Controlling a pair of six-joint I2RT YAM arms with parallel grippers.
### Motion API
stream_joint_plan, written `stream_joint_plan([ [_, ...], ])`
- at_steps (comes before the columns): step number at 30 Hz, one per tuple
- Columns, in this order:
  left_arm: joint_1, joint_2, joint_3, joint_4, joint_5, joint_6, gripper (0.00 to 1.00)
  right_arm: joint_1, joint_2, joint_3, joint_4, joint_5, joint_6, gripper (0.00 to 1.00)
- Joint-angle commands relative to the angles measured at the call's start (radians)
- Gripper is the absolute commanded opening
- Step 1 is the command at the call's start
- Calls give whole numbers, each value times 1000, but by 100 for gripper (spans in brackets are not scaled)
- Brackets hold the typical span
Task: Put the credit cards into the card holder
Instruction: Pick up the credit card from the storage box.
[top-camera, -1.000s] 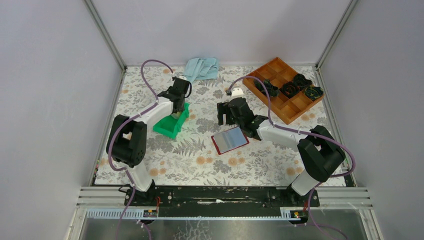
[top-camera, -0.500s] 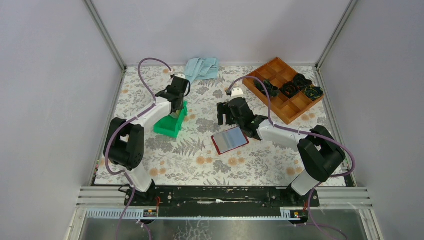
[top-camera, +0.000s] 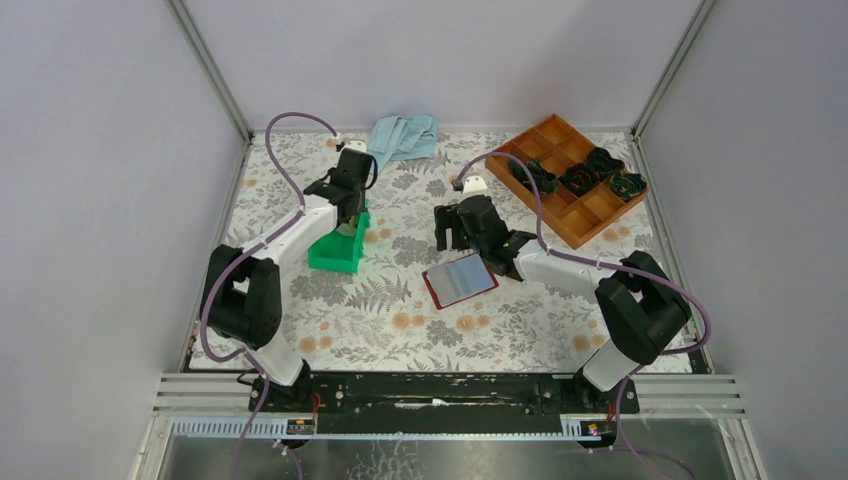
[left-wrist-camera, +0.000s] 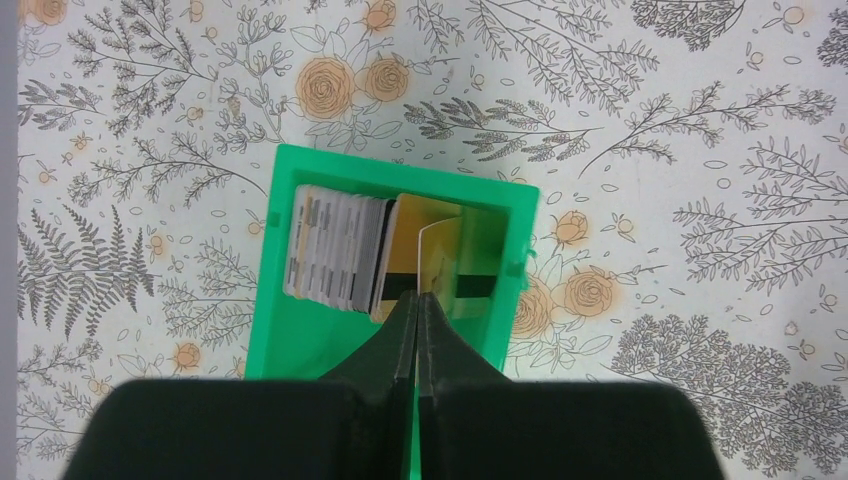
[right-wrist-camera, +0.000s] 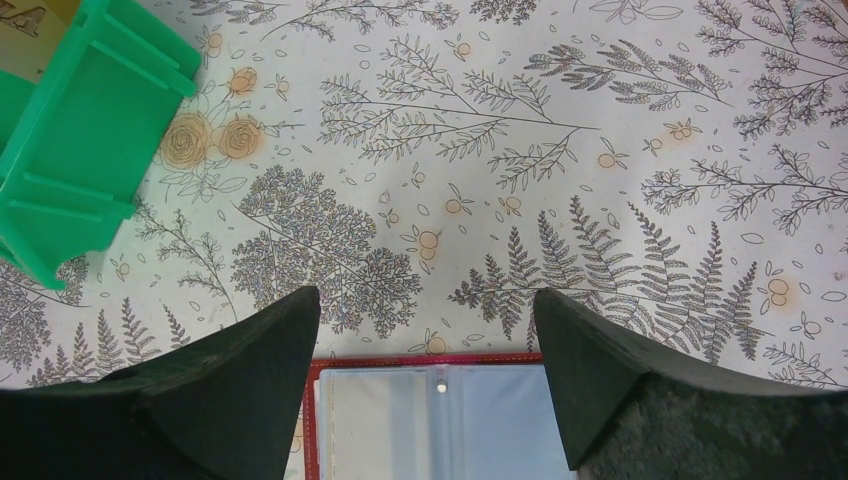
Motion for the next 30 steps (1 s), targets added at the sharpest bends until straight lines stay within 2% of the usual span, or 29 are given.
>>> stream_joint_plan([
  [1,-4,-40,22,1,-11,-16,0,-8,-50,-4,31,6,13,86],
  [13,-6,-103,9,6,0,-47,0,-7,-70,-26,28,2,22,85],
  [21,-16,-211,-2,35,-20,-100,0,-7,-95,-31,14,-20,47,85],
  [25,-20,-330,-96,138,-1,-199,0,-8,-126,-44,15,-46,91,84],
  [30,-19,-510,-305,386,86,-387,0,-7,-184,-94,79,-105,195,83],
])
